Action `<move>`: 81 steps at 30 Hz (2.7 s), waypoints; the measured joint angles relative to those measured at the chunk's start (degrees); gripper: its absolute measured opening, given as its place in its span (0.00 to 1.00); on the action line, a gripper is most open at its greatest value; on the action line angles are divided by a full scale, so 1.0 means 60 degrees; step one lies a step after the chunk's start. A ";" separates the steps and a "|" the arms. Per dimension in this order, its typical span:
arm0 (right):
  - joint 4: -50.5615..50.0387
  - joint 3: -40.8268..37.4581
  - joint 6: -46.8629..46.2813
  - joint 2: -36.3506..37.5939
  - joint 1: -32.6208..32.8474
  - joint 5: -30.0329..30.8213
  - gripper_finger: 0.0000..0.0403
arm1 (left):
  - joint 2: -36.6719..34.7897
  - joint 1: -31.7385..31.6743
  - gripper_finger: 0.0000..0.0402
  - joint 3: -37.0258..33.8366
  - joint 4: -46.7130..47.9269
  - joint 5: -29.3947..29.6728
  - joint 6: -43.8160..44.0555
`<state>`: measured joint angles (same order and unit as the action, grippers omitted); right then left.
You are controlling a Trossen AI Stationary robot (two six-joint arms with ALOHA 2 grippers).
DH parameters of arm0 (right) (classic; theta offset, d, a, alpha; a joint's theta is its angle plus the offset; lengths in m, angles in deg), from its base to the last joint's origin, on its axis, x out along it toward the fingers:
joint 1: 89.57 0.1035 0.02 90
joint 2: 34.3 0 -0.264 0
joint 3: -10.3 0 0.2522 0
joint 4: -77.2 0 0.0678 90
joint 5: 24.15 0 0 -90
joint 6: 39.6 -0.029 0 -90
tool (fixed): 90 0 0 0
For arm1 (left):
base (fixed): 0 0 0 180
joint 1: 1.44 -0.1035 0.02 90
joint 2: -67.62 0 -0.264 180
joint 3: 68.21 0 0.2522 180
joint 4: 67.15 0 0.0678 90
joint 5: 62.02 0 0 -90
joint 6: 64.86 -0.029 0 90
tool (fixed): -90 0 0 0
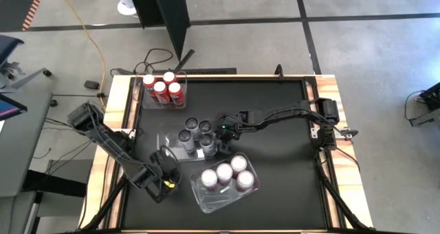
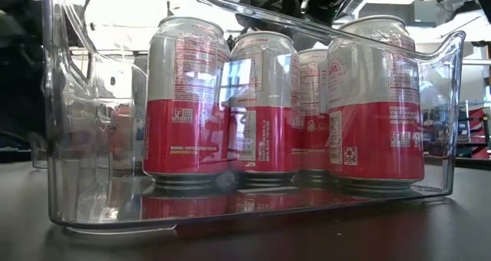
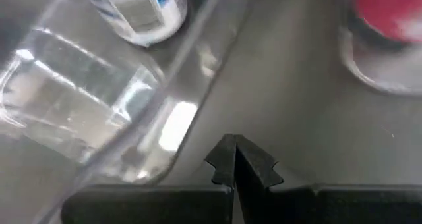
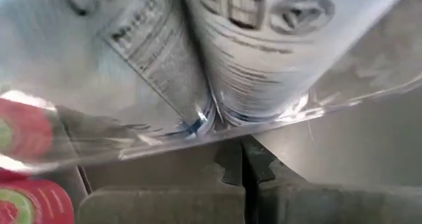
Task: Sort soda cans
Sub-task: Move the middle transparent bin to the middle left of the table
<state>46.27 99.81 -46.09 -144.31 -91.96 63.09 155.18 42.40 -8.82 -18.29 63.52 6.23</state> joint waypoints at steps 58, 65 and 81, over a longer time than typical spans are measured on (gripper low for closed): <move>0.3372 0.2011 -0.0445 -0.2340 -0.0756 -0.0424 0.00 | -0.0608 -0.1265 0.00 -0.1089 0.3340 0.0721 0.1759; 0.3496 0.2047 -0.0576 -0.2354 -0.0916 -0.0381 0.00 | -0.1124 -0.1265 0.00 -0.1089 0.3773 0.0800 0.1645; 0.3194 0.2055 -0.0481 -0.2325 -0.0958 -0.0278 0.00 | -0.2514 -0.1258 0.00 -0.1089 0.3311 0.1579 -0.0033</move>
<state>65.43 112.14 -48.97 -158.26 -97.71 61.42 140.09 34.85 -15.36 1.58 73.00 6.03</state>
